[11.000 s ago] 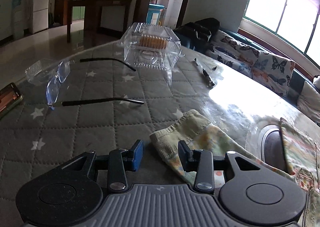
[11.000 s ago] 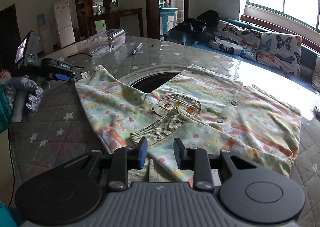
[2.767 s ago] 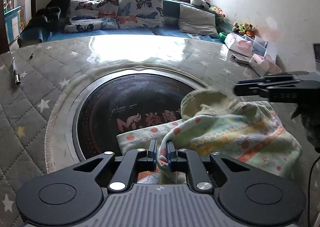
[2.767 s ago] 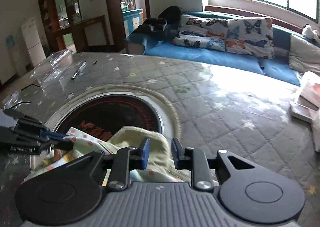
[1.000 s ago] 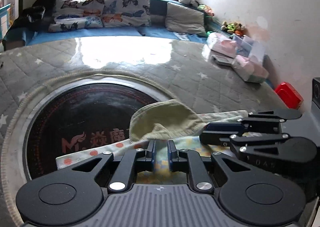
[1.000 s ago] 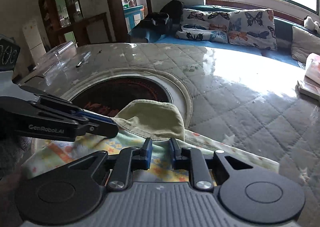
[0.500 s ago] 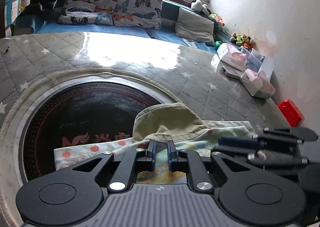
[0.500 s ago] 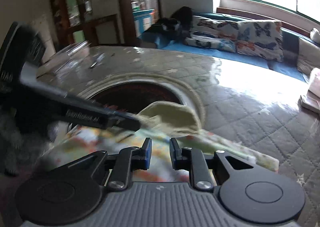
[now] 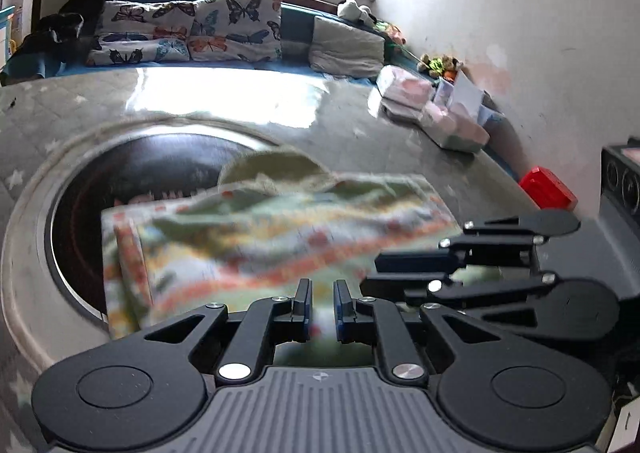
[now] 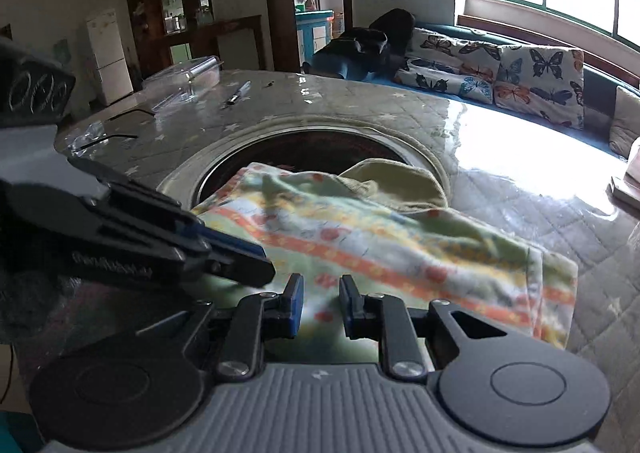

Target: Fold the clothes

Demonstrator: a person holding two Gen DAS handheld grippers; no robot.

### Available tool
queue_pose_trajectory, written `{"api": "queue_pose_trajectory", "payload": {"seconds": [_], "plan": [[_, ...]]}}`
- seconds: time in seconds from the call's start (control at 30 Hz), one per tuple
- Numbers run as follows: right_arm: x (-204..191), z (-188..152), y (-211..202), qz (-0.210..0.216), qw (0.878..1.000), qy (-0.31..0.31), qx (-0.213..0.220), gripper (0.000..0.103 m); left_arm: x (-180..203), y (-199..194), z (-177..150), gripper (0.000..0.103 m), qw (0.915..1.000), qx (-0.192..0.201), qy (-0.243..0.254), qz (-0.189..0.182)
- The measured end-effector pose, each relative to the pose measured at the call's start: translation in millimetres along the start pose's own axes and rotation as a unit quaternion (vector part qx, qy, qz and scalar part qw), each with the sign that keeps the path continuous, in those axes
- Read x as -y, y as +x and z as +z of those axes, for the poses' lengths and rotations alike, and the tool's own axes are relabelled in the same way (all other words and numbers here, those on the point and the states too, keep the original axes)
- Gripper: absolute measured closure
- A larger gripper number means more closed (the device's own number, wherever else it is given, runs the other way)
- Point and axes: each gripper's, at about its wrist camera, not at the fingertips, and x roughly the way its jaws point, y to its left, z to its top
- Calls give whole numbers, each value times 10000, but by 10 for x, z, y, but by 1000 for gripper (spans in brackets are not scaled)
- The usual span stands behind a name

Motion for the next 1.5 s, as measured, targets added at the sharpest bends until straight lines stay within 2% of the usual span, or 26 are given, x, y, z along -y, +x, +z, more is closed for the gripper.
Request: {"api": "queue_pose_trajectory", "payload": {"seconds": [0.27, 0.77, 0.87, 0.97, 1.13, 1.33, 1.5], "plan": [[-110, -207, -113, -158, 9998, -74, 100, 84, 30, -82, -152, 90, 9998, 169, 27, 132], [526, -551, -436, -930, 9901, 1008, 294, 84, -252, -299, -306, 89, 9979, 357, -395, 358], [608, -604, -469, -1004, 9884, 1108, 253, 88, -344, -340, -335, 89, 9973, 351, -512, 396], [601, -561, -485, -1028, 9895, 993, 206, 88, -444, -380, -363, 91, 9966, 340, -650, 387], [626, -403, -511, -946, 9900, 948, 446, 85, -450, -391, -311, 91, 9964, 345, -603, 496], [730, -464, -329, -900, 9902, 1068, 96, 85, -565, -391, -266, 91, 9949, 294, -690, 671], [774, -270, -301, -933, 9906, 977, 198, 84, -638, -339, -100, 91, 9943, 297, -701, 749]]}}
